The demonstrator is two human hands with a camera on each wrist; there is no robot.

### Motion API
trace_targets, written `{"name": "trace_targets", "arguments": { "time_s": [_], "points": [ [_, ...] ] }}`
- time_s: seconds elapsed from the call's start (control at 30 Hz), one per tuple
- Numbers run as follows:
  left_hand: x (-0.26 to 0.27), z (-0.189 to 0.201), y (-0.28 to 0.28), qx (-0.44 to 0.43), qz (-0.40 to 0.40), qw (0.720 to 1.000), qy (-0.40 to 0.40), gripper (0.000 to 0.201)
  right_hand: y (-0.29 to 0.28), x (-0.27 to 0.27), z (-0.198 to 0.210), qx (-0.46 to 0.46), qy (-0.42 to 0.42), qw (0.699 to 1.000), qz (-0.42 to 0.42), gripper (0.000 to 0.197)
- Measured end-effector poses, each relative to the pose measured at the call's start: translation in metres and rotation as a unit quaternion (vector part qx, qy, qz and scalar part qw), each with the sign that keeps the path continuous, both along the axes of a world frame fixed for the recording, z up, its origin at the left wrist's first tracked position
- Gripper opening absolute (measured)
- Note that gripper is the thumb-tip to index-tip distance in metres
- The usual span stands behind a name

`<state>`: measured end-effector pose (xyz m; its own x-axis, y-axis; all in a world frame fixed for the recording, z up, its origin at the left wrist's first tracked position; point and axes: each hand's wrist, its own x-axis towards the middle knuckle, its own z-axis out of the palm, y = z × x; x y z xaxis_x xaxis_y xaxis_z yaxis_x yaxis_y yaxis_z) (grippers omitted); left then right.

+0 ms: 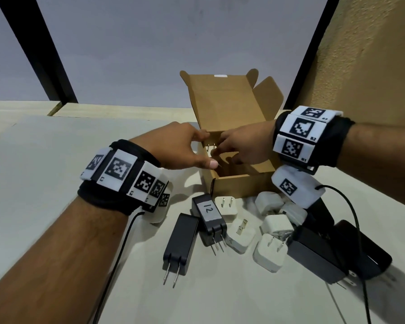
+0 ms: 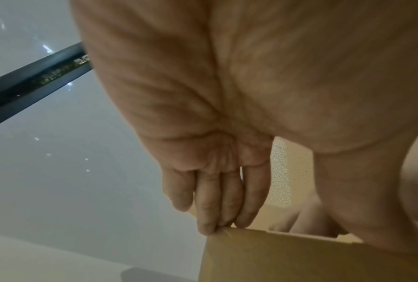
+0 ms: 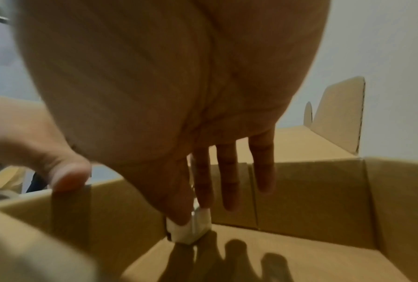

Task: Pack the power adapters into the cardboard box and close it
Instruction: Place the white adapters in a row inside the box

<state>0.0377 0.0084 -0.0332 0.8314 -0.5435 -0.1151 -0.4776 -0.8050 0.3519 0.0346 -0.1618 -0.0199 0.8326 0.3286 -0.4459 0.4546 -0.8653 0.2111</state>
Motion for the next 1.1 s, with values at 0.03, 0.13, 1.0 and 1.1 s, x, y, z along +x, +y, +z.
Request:
{"name": "trace_targets", "arguments": {
  "time_s": [0.03, 0.13, 1.0, 1.1],
  "points": [
    [0.0, -0.001, 0.0, 0.001, -0.003, 1.0, -0.001, 0.086, 0.0, -0.001, 0.003, 0.006, -0.005, 1.0, -0.007, 0.049],
    [0.0, -0.001, 0.001, 0.003, -0.006, 1.0, -0.002, 0.085, -0.005, -0.02, 0.023, 0.067, -0.059, 0.996, -0.021, 0.039],
    [0.018, 0.02, -0.016, 0.041, 0.007, 0.999, 0.011, 0.095, -0.032, -0.099, 0.014, 0.132, -0.026, 0.991, 0.01, 0.023],
    [0.019, 0.019, -0.015, 0.032, 0.001, 0.999, 0.016, 0.093, -0.038, -0.093, 0.04, 0.215, -0.047, 0.975, -0.025, 0.021]
  ]
}}
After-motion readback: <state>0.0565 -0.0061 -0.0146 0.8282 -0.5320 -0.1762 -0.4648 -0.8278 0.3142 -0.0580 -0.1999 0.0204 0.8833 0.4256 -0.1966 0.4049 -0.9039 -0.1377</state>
